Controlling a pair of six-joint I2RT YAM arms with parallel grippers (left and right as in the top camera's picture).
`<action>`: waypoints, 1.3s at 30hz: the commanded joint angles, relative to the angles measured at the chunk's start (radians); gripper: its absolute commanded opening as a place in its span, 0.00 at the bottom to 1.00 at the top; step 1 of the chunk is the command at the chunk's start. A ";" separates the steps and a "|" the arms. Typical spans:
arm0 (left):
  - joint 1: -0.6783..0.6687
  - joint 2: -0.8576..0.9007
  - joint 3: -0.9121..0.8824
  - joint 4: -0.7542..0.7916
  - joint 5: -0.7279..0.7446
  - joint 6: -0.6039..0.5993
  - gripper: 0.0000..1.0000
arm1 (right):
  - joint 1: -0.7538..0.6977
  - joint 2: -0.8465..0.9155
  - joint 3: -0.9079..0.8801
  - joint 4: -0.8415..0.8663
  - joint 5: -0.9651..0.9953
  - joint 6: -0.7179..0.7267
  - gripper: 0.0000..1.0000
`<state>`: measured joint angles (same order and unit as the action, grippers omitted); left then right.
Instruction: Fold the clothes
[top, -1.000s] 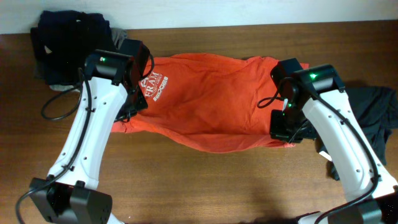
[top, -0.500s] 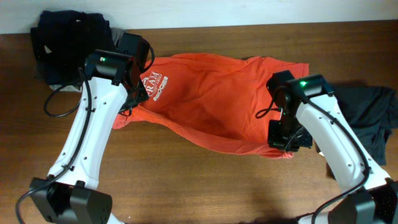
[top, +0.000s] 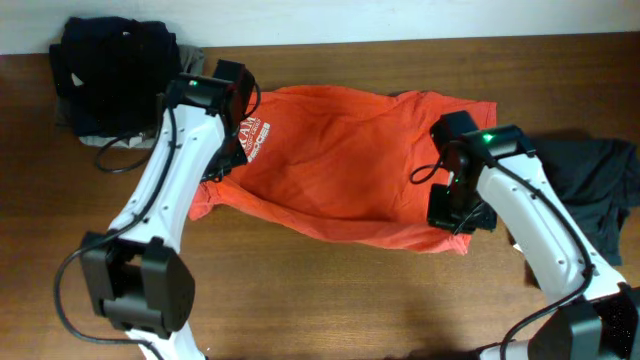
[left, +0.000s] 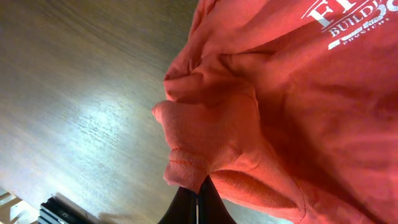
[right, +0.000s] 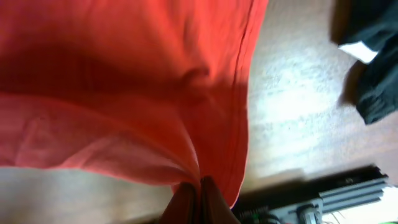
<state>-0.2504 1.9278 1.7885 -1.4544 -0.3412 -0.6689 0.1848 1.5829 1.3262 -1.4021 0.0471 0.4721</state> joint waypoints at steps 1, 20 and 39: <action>-0.002 0.025 -0.006 0.021 -0.022 0.015 0.01 | -0.051 -0.008 -0.003 0.016 0.013 0.016 0.04; -0.002 0.041 -0.006 0.217 -0.022 0.016 0.02 | -0.107 -0.002 -0.168 0.187 0.012 0.035 0.09; -0.002 0.130 -0.006 0.333 -0.022 0.016 0.09 | -0.107 0.045 -0.178 0.315 0.027 0.035 0.09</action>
<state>-0.2504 2.0285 1.7874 -1.1370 -0.3485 -0.6621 0.0818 1.6077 1.1557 -1.1061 0.0483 0.4976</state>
